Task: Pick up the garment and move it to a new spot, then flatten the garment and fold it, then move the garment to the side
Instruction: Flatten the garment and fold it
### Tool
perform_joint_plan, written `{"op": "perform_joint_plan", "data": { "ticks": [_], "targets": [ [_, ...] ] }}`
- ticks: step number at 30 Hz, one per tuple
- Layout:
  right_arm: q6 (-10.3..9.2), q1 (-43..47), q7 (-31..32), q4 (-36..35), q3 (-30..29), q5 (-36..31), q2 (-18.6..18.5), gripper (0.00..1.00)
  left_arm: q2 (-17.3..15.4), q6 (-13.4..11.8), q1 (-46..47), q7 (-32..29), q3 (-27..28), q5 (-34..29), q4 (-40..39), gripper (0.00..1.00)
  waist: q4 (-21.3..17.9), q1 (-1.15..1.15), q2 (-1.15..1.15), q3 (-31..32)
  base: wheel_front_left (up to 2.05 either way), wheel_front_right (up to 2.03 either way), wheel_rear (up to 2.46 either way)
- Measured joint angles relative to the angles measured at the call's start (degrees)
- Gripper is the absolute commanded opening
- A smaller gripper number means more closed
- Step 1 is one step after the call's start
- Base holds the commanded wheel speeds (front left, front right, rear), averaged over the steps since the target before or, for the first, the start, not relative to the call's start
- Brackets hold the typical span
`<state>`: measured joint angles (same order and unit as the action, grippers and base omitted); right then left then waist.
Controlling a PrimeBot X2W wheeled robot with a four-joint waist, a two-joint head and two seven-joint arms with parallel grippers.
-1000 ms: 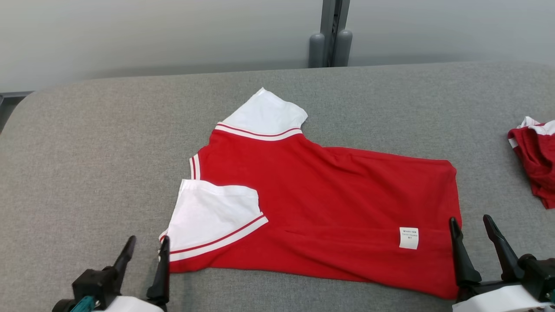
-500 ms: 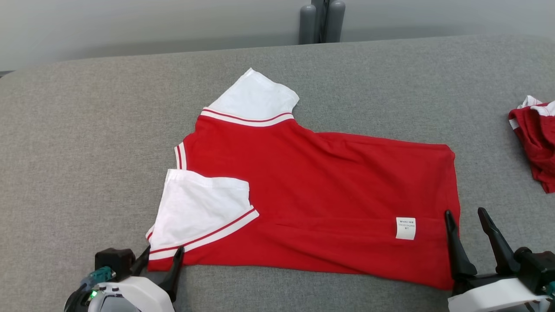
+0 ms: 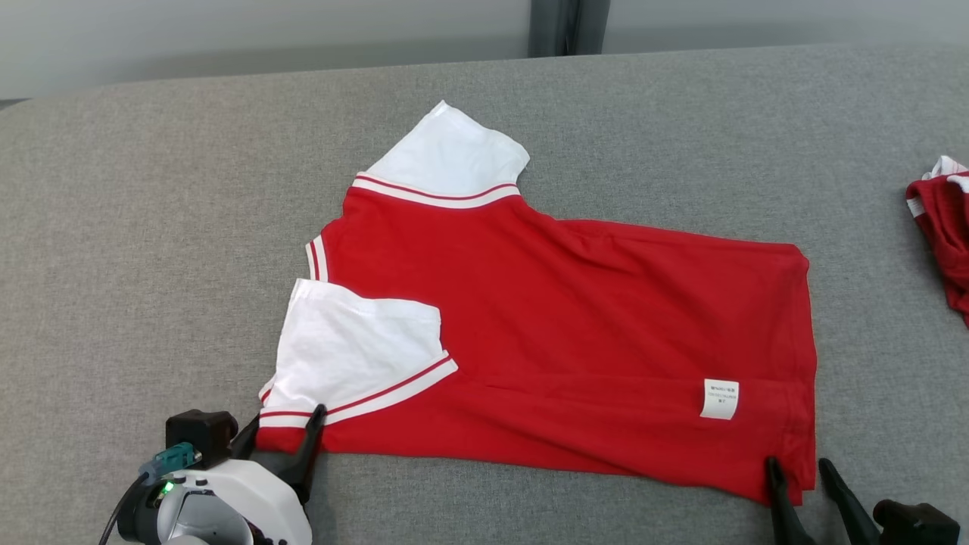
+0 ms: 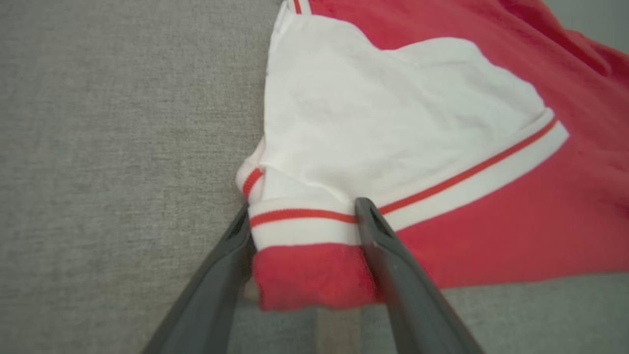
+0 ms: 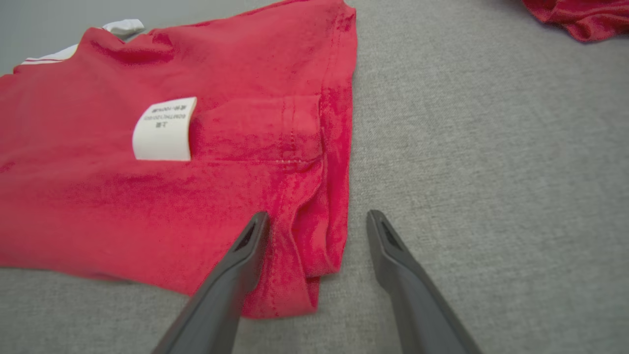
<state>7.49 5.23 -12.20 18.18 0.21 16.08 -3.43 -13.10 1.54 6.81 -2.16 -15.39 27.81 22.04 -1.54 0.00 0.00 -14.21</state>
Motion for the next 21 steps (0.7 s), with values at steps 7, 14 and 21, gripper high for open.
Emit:
{"op": "perform_joint_plan", "data": {
  "ticks": [7, 14, 21],
  "targets": [
    [0.02, -2.1, -1.0, 4.4, 1.7, 2.7, 0.0, 0.00, 0.0, 0.9, 0.7, 1.0, 0.1, 0.7, 0.4, 0.00, -0.2, 0.00, 0.00, -0.5, 0.00, 0.00, 0.00],
    [0.01, -2.6, -1.5, 4.9, 3.5, 5.1, -0.7, 0.00, -0.2, 0.0, -2.3, 1.9, 0.6, 1.6, -2.8, 0.00, 0.1, 0.00, 0.00, 0.2, 0.00, 0.00, 0.00],
    [0.00, -1.0, 0.1, 3.0, 5.3, 6.3, -3.6, 0.00, 0.1, -3.2, -9.3, 1.6, 0.7, 2.0, -9.0, 0.00, 1.3, 0.00, 0.00, 1.5, 0.00, 0.00, 0.00]
  ]
}}
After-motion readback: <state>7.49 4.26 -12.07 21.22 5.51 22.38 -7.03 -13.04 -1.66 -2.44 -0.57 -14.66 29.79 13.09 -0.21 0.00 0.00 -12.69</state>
